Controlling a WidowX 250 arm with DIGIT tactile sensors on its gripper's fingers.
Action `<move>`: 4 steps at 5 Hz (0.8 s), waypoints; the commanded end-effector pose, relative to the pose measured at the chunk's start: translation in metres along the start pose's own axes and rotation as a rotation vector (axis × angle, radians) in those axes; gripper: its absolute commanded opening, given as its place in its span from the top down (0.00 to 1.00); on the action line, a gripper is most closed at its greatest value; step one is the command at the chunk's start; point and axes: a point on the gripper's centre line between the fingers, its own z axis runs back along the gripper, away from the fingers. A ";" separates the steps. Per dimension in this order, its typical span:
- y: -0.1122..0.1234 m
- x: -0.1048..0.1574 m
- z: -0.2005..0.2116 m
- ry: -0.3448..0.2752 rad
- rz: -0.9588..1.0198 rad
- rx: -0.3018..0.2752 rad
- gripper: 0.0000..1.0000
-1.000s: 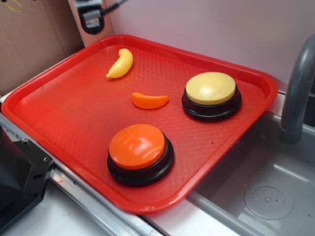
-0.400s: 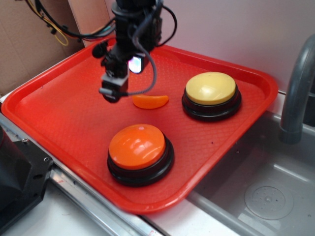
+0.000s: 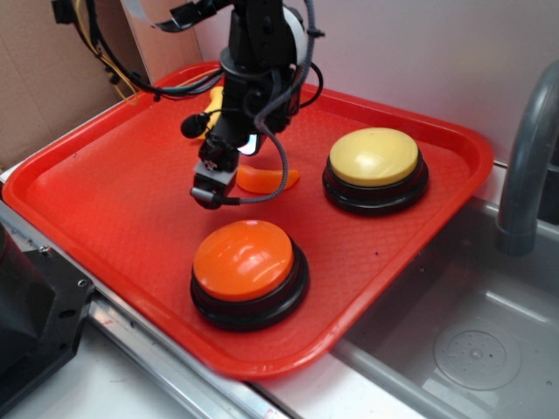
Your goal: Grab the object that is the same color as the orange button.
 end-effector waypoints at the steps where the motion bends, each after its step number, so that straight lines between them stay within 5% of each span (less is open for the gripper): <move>1: -0.003 0.020 0.004 -0.140 0.079 0.001 0.00; 2: -0.006 0.020 0.003 -0.204 0.121 -0.004 1.00; 4: -0.003 0.010 0.002 -0.236 0.177 0.020 1.00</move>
